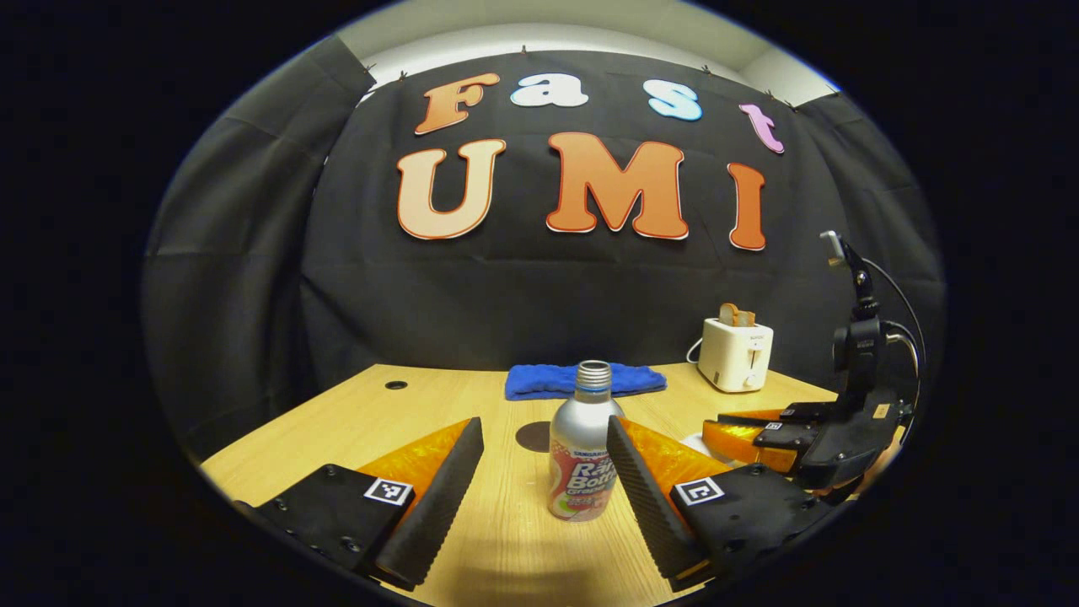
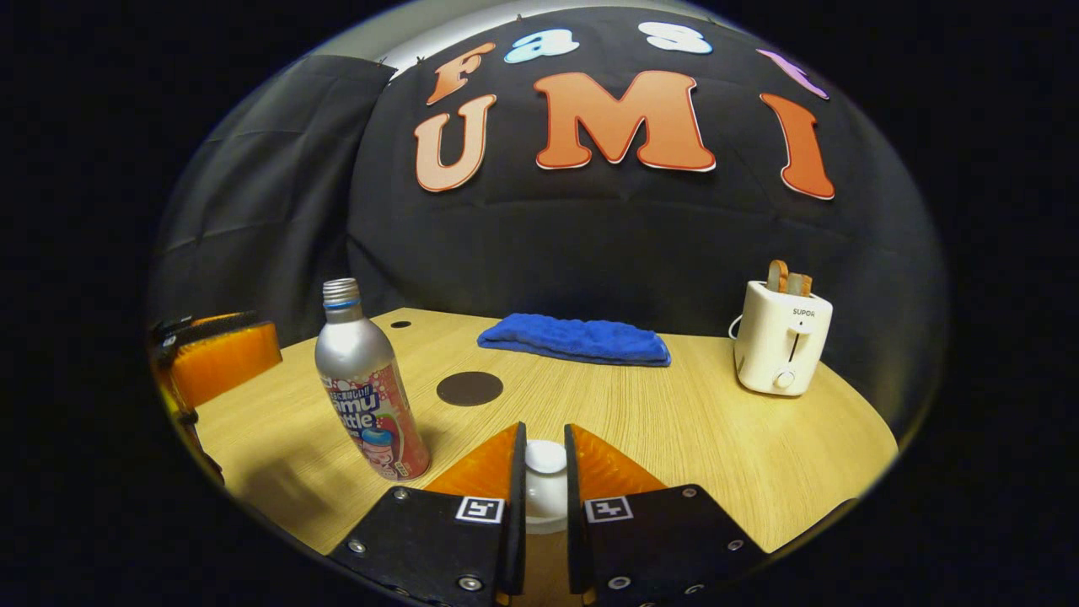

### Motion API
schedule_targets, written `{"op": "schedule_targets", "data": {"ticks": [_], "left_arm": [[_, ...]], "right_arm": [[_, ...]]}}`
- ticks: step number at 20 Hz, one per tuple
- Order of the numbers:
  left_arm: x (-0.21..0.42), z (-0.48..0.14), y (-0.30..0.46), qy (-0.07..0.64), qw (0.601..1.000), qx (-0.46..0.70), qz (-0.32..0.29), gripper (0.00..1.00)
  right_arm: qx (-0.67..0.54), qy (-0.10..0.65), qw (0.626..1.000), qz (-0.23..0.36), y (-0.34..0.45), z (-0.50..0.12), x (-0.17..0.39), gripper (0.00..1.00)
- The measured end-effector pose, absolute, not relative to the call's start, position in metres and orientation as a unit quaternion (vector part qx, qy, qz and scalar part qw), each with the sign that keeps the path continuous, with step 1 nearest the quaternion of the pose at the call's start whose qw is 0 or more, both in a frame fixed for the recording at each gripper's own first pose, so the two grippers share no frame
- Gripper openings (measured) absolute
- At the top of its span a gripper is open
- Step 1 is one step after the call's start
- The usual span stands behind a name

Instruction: Open the teacup lid with one hand, grasp the water bottle and pour water into the teacup with the other hand; after pouring, place the water bottle on the coaster and then close the teacup lid.

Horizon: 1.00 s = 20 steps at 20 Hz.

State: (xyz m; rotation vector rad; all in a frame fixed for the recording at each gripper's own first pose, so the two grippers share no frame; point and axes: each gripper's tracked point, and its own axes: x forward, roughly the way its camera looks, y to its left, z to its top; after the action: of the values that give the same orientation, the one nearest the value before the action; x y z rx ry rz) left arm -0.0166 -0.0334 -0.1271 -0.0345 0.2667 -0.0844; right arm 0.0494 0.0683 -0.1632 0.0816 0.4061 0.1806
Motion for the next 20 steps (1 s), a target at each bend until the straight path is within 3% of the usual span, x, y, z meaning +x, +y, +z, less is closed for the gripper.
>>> {"op": "schedule_targets", "data": {"ticks": [11, 12, 13, 14, 20], "left_arm": [[-0.006, -0.170, -0.057, 0.178, 0.982, -0.026, -0.058, 0.94], [-0.006, -0.175, -0.060, 0.181, 0.981, -0.027, -0.060, 0.98], [-0.003, -0.178, -0.062, 0.186, 0.980, -0.027, -0.061, 0.94], [0.001, -0.182, -0.064, 0.190, 0.979, -0.027, -0.062, 0.98], [0.014, -0.208, -0.070, 0.216, 0.974, -0.035, -0.064, 0.97]], "right_arm": [[0.040, 0.157, 0.985, 0.056, 0.023, -0.121, 0.040, 0.20], [0.033, 0.154, 0.986, 0.051, 0.017, -0.119, 0.038, 0.20], [0.026, 0.153, 0.987, 0.047, 0.013, -0.119, 0.036, 0.20], [0.020, 0.151, 0.987, 0.044, 0.009, -0.119, 0.033, 0.20], [-0.003, 0.145, 0.989, 0.028, -0.008, -0.111, 0.022, 0.20]]}}
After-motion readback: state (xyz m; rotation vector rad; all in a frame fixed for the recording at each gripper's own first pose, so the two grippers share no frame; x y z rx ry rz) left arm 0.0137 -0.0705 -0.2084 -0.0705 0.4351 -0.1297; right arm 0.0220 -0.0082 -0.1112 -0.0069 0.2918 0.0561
